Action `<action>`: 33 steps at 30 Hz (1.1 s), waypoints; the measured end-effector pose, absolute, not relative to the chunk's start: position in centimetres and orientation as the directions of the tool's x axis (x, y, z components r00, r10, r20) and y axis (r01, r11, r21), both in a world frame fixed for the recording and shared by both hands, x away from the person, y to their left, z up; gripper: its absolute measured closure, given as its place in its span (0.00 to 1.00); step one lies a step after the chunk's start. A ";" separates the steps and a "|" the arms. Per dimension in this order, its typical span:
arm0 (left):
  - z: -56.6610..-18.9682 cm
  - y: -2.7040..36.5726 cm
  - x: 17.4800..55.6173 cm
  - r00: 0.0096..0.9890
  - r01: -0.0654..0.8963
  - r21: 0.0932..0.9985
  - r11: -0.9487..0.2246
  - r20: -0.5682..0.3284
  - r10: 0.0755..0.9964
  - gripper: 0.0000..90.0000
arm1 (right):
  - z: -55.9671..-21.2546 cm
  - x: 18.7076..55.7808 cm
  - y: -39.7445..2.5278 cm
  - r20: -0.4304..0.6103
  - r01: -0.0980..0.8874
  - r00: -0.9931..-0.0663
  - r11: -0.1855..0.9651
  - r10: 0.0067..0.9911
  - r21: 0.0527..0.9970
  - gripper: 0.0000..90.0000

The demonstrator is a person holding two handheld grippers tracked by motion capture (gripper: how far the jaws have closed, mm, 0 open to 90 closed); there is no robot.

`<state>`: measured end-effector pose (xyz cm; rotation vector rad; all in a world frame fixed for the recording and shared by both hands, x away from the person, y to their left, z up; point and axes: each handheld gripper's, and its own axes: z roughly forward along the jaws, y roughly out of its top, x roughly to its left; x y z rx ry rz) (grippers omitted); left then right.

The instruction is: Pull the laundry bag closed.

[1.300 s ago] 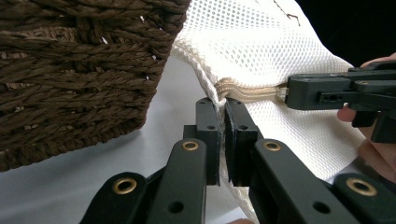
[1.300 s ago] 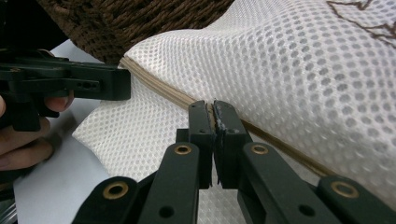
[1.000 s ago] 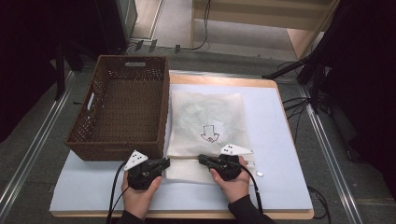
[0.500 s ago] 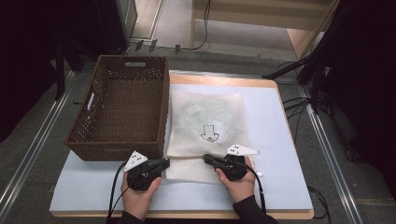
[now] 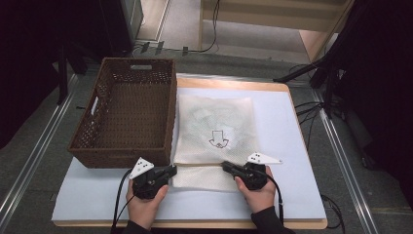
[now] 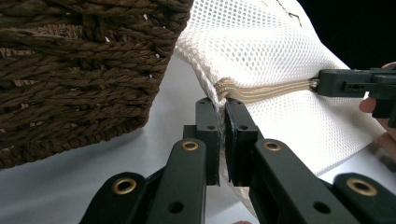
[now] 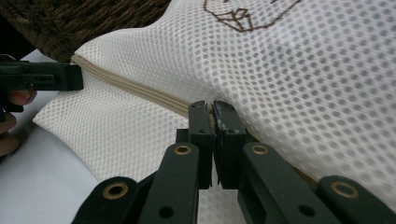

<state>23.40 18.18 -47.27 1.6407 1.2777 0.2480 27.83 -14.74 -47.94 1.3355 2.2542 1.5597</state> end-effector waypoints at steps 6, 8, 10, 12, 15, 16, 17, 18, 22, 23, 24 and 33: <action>-47.3 18.2 23.4 0.420 0.615 0.786 0.059 -0.390 0.819 0.95 | -47.8 27.6 -15.9 0.372 0.593 -0.602 0.085 0.707 0.800 0.97; -47.3 18.2 23.4 0.421 0.615 0.787 0.058 -0.390 0.819 0.95 | -47.8 27.6 -16.3 0.373 0.594 -0.597 0.078 0.710 0.801 0.97; -47.3 18.2 23.4 0.420 0.616 0.785 0.057 -0.389 0.820 0.95 | -47.9 27.5 -16.6 0.371 0.595 -0.591 0.077 0.716 0.800 0.97; -47.3 18.2 23.4 0.421 0.616 0.786 0.058 -0.390 0.819 0.95 | -47.9 27.5 -16.8 0.374 0.597 -0.587 0.072 0.718 0.799 0.97; -47.3 18.2 23.4 0.419 0.616 0.786 0.057 -0.388 0.821 0.95 | -47.9 27.5 -17.1 0.367 0.593 -0.586 0.073 0.722 0.802 0.97; -47.3 18.2 23.4 0.418 0.616 0.786 0.059 -0.389 0.821 0.95 | -47.9 27.5 -17.2 0.369 0.596 -0.581 0.070 0.725 0.800 0.97; -47.3 18.2 23.4 0.419 0.616 0.785 0.059 -0.391 0.820 0.95 | -47.9 27.4 -17.3 0.368 0.594 -0.580 0.069 0.727 0.801 0.97; -47.3 18.2 23.4 0.419 0.616 0.785 0.057 -0.389 0.821 0.95 | -47.8 27.4 -17.5 0.368 0.594 -0.577 0.067 0.729 0.801 0.97; -47.3 18.1 23.4 0.420 0.616 0.786 0.057 -0.389 0.820 0.95 | -47.9 27.3 -18.0 0.359 0.590 -0.574 0.067 0.736 0.805 0.97; -47.3 18.1 23.4 0.420 0.616 0.786 0.058 -0.389 0.820 0.95 | -47.9 27.3 -18.0 0.361 0.595 -0.568 0.066 0.739 0.801 0.97; -47.3 18.1 23.4 0.421 0.615 0.787 0.056 -0.387 0.820 0.95 | -48.0 27.3 -18.1 0.357 0.589 -0.572 0.068 0.738 0.805 0.97; -47.3 18.2 23.4 0.420 0.616 0.786 0.057 -0.389 0.820 0.95 | -48.0 27.4 -19.3 0.359 0.595 -0.543 0.045 0.759 0.803 0.97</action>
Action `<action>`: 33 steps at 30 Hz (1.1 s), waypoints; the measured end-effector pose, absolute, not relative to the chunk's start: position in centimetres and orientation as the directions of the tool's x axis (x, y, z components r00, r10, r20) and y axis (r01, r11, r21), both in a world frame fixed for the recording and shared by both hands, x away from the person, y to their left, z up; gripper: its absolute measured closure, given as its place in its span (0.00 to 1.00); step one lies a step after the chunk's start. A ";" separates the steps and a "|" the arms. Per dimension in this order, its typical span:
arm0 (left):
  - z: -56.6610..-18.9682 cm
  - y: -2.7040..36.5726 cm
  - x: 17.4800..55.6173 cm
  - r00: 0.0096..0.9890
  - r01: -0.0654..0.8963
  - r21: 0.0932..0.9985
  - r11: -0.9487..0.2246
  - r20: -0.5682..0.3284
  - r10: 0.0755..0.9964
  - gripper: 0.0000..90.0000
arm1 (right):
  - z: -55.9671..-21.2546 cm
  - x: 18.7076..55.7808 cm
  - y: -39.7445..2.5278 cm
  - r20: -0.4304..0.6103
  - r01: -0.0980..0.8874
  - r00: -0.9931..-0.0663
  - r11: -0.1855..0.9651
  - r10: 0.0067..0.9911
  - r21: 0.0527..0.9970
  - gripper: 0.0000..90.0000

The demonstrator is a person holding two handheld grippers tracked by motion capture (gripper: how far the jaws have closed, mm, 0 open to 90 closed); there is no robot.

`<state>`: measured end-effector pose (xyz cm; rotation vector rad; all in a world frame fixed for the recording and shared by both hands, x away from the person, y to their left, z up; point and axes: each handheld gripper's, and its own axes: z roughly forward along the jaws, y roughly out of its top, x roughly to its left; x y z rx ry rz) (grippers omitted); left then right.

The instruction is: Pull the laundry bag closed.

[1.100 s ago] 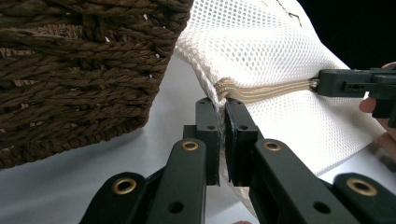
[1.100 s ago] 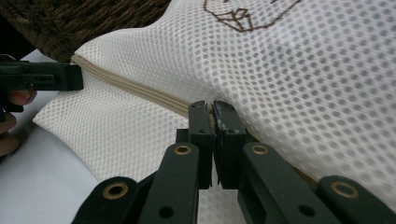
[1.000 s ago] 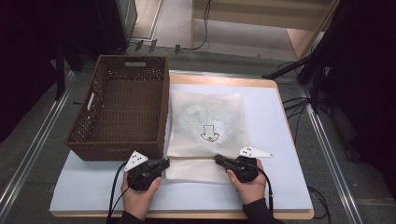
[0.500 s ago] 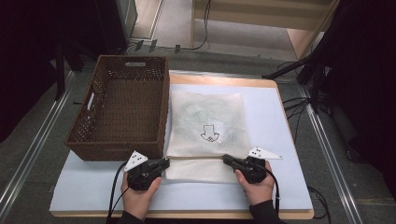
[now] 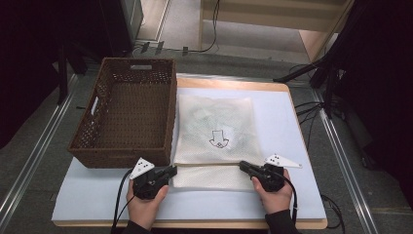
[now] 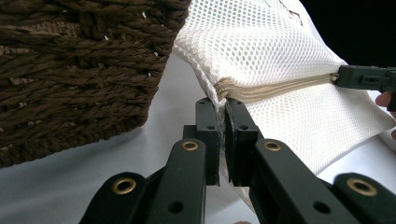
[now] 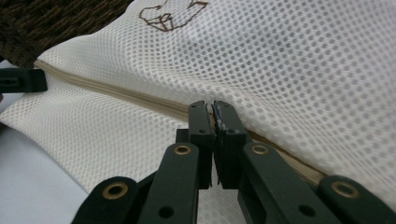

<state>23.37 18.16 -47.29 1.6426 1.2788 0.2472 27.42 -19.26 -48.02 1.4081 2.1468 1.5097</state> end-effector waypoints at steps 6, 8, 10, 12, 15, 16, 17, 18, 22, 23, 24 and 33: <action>-47.3 18.2 23.4 0.421 0.616 0.786 0.056 -0.388 0.820 0.95 | -48.1 27.3 -20.3 0.362 0.595 -0.525 0.028 0.770 0.803 0.97; -47.3 18.1 23.4 0.421 0.615 0.786 0.056 -0.388 0.820 0.95 | -48.1 27.2 -20.8 0.361 0.594 -0.515 0.020 0.777 0.804 0.97; -47.3 18.1 23.4 0.422 0.615 0.786 0.056 -0.388 0.819 0.95 | -48.1 27.2 -21.2 0.368 0.592 -0.513 0.010 0.775 0.806 0.97; -47.3 18.1 23.3 0.422 0.614 0.787 0.052 -0.384 0.821 0.95 | -48.1 27.0 -21.5 0.371 0.594 -0.507 0.004 0.778 0.804 0.97; -47.3 18.1 23.3 0.422 0.614 0.788 0.053 -0.383 0.822 0.95 | -48.1 26.9 -21.8 0.364 0.594 -0.501 0.006 0.785 0.804 0.97; -47.3 18.1 23.3 0.423 0.614 0.788 0.052 -0.384 0.821 0.95 | -48.1 26.9 -22.0 0.363 0.593 -0.497 0.004 0.788 0.805 0.97; -47.3 18.1 23.3 0.422 0.613 0.788 0.052 -0.382 0.822 0.95 | -48.1 26.9 -22.2 0.364 0.594 -0.494 0.001 0.790 0.805 0.97; -47.3 18.1 23.3 0.423 0.614 0.788 0.052 -0.384 0.821 0.95 | -48.1 26.8 -22.3 0.369 0.598 -0.488 -0.005 0.791 0.801 0.97; -47.3 18.1 23.3 0.423 0.614 0.787 0.051 -0.383 0.821 0.95 | -48.1 26.8 -22.8 0.377 0.601 -0.478 -0.018 0.793 0.799 0.97; -47.3 18.0 23.3 0.424 0.614 0.788 0.050 -0.383 0.821 0.95 | -48.1 26.8 -22.9 0.376 0.599 -0.479 -0.017 0.794 0.800 0.97; -47.3 18.0 23.3 0.424 0.613 0.788 0.051 -0.382 0.821 0.95 | -48.1 26.8 -22.9 0.375 0.599 -0.479 -0.016 0.794 0.800 0.97; -47.3 18.1 23.3 0.423 0.614 0.788 0.052 -0.384 0.821 0.95 | -48.2 26.9 -23.0 0.355 0.600 -0.476 0.002 0.805 0.800 0.97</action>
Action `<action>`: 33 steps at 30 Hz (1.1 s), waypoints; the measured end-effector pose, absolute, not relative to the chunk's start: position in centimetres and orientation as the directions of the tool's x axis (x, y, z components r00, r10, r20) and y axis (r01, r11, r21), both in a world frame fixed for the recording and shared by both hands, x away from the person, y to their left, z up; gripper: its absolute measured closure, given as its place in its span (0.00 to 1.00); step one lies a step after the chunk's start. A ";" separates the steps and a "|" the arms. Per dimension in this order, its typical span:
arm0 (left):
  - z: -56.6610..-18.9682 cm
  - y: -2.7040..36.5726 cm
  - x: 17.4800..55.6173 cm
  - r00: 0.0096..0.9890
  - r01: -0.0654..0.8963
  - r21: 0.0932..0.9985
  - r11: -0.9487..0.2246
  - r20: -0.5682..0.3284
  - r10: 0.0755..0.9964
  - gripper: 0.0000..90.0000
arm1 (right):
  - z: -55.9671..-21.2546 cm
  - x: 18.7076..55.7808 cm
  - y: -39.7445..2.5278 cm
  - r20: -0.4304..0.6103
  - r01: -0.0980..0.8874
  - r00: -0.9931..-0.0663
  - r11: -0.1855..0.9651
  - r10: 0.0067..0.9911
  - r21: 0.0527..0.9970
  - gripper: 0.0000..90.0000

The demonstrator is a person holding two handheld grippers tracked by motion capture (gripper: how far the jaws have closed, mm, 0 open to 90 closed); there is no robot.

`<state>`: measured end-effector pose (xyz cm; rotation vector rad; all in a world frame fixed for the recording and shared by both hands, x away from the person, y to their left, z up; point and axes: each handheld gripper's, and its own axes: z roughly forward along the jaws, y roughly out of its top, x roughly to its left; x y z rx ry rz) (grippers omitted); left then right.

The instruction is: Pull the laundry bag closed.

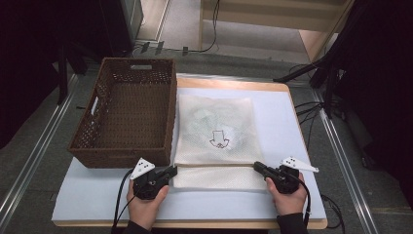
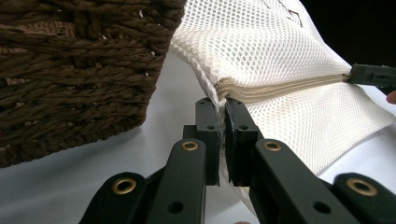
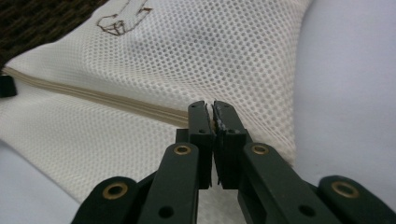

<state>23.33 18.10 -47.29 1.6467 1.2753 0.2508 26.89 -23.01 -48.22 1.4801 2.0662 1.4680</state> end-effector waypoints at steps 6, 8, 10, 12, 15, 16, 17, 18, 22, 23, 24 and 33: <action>-47.3 18.0 23.3 0.429 0.613 0.789 0.047 -0.382 0.818 0.95 | -48.5 26.8 -24.7 0.393 0.617 -0.425 -0.056 0.815 0.785 0.97; -47.3 17.9 23.3 0.429 0.611 0.790 0.044 -0.377 0.821 0.95 | -48.4 26.7 -24.7 0.382 0.617 -0.425 -0.046 0.821 0.786 0.97; -47.3 18.0 23.3 0.429 0.613 0.789 0.045 -0.380 0.819 0.95 | -48.3 26.6 -24.5 0.360 0.610 -0.429 -0.028 0.829 0.792 0.97; -47.3 18.0 23.3 0.430 0.612 0.789 0.043 -0.379 0.819 0.95 | -48.3 26.6 -24.5 0.355 0.611 -0.427 -0.024 0.832 0.791 0.97; -47.3 18.0 23.3 0.431 0.612 0.790 0.044 -0.379 0.819 0.95 | -48.4 26.7 -24.6 0.361 0.612 -0.428 -0.029 0.828 0.790 0.97; -47.3 18.0 23.3 0.429 0.612 0.789 0.046 -0.380 0.820 0.95 | -48.4 26.6 -24.6 0.362 0.608 -0.432 -0.030 0.826 0.793 0.97; -47.3 18.1 23.3 0.426 0.613 0.788 0.048 -0.382 0.820 0.95 | -48.4 26.6 -24.6 0.355 0.601 -0.434 -0.028 0.828 0.799 0.96; -47.3 18.2 23.3 0.424 0.617 0.785 0.053 -0.389 0.818 0.94 | -48.3 26.5 -24.6 0.350 0.592 -0.438 -0.028 0.828 0.806 0.93; -47.1 18.9 23.2 0.423 0.609 0.788 0.091 -0.420 0.803 0.76 | -48.2 25.9 -25.5 0.350 0.535 -0.424 -0.081 0.836 0.841 0.62; -47.0 19.0 23.2 0.430 0.606 0.790 0.091 -0.421 0.799 0.69 | -48.2 25.8 -26.0 0.358 0.525 -0.423 -0.097 0.833 0.846 0.55; -47.0 19.1 23.2 0.433 0.601 0.793 0.095 -0.423 0.796 0.64 | -48.2 25.7 -26.5 0.366 0.518 -0.414 -0.115 0.833 0.847 0.51; -46.1 19.3 22.5 0.457 0.528 0.847 0.061 -0.344 0.820 0.28 | -47.5 24.6 -28.2 0.349 0.479 -0.403 -0.131 0.846 0.868 0.28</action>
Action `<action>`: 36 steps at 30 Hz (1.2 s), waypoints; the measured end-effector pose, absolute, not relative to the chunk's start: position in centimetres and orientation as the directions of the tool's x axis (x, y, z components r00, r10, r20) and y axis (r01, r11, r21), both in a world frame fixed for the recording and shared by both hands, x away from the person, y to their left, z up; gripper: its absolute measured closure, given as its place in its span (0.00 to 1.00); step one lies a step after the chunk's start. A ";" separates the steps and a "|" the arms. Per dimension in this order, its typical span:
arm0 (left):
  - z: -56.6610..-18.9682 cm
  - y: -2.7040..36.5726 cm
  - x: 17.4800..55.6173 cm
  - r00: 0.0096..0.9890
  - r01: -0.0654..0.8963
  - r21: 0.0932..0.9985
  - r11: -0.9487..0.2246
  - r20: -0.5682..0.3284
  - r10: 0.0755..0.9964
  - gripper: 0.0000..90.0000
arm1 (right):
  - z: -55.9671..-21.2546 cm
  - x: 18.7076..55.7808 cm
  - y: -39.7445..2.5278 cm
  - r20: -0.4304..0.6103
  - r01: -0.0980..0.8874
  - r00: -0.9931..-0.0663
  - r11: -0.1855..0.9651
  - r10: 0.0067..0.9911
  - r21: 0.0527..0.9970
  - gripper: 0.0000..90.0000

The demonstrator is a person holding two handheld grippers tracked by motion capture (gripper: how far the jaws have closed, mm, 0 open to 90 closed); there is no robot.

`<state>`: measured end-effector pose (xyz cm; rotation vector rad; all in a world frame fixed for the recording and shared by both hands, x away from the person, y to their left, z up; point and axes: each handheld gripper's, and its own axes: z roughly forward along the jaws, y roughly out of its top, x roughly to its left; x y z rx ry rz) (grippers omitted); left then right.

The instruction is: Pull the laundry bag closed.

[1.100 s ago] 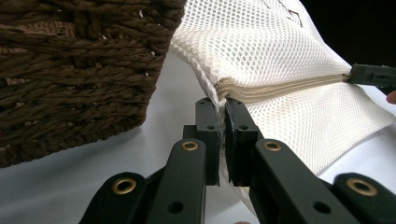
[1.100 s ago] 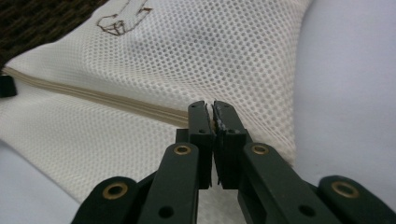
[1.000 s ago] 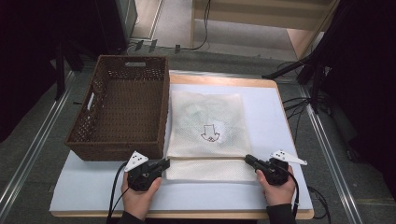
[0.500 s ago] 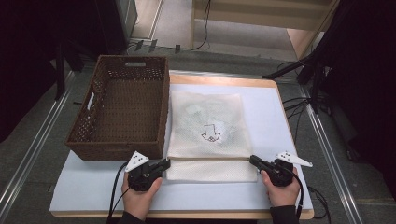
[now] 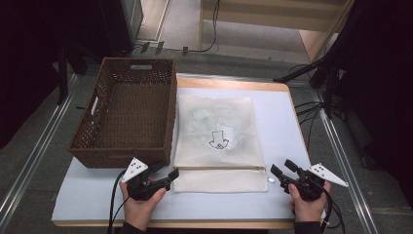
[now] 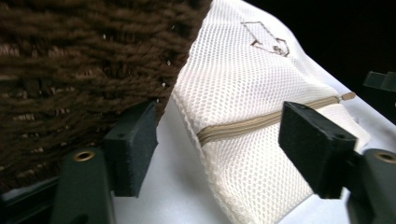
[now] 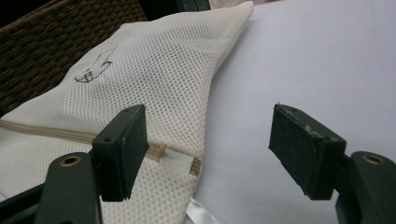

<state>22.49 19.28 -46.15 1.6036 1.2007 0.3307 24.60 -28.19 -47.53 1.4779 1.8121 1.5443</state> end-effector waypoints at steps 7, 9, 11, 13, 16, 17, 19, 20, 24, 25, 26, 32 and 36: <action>-45.7 20.2 21.9 0.475 0.487 0.873 0.030 -0.294 0.829 0.19 | -47.1 24.1 -28.7 0.326 0.457 -0.414 -0.116 0.850 0.882 0.18; -45.5 20.6 21.8 0.474 0.478 0.878 0.033 -0.289 0.832 0.18 | -47.2 24.1 -29.0 0.320 0.452 -0.410 -0.114 0.854 0.885 0.16; -45.4 21.1 21.7 0.468 0.468 0.883 0.040 -0.286 0.836 0.17 | -47.2 23.9 -29.1 0.323 0.463 -0.393 -0.118 0.861 0.878 0.16; -45.2 21.4 21.6 0.469 0.453 0.891 0.036 -0.273 0.840 0.15 | -47.2 23.8 -29.1 0.307 0.463 -0.388 -0.105 0.869 0.880 0.16; -44.9 21.8 21.4 0.472 0.435 0.900 0.015 -0.242 0.848 0.14 | -47.3 23.8 -29.3 0.305 0.460 -0.380 -0.108 0.873 0.881 0.15; -44.9 21.9 21.3 0.477 0.429 0.903 0.006 -0.232 0.848 0.13 | -47.3 23.8 -29.3 0.303 0.459 -0.380 -0.106 0.874 0.882 0.15; -44.8 22.0 21.2 0.481 0.420 0.908 -0.006 -0.217 0.850 0.11 | -47.4 23.8 -29.3 0.304 0.462 -0.373 -0.108 0.877 0.880 0.15; -44.8 22.1 21.1 0.485 0.415 0.910 -0.015 -0.208 0.850 0.11 | -47.4 23.8 -29.3 0.301 0.462 -0.372 -0.106 0.878 0.880 0.15; -44.7 22.4 20.9 0.501 0.400 0.916 -0.040 -0.182 0.846 0.08 | -47.5 23.9 -29.4 0.295 0.463 -0.362 -0.104 0.884 0.880 0.15; -44.6 22.5 20.9 0.507 0.395 0.918 -0.040 -0.181 0.842 0.07 | -47.5 23.9 -29.4 0.299 0.467 -0.359 -0.108 0.884 0.878 0.15; -44.6 22.6 20.8 0.512 0.392 0.919 -0.036 -0.185 0.839 0.05 | -47.6 23.9 -29.4 0.293 0.463 -0.358 -0.104 0.886 0.880 0.15; -44.3 23.2 20.7 0.513 0.374 0.927 -0.041 -0.169 0.842 0.03 | -47.6 23.9 -29.4 0.298 0.471 -0.352 -0.107 0.887 0.876 0.15; -44.2 23.4 20.7 0.506 0.374 0.927 -0.037 -0.170 0.845 0.03 | -47.7 23.9 -29.4 0.291 0.467 -0.354 -0.102 0.889 0.879 0.15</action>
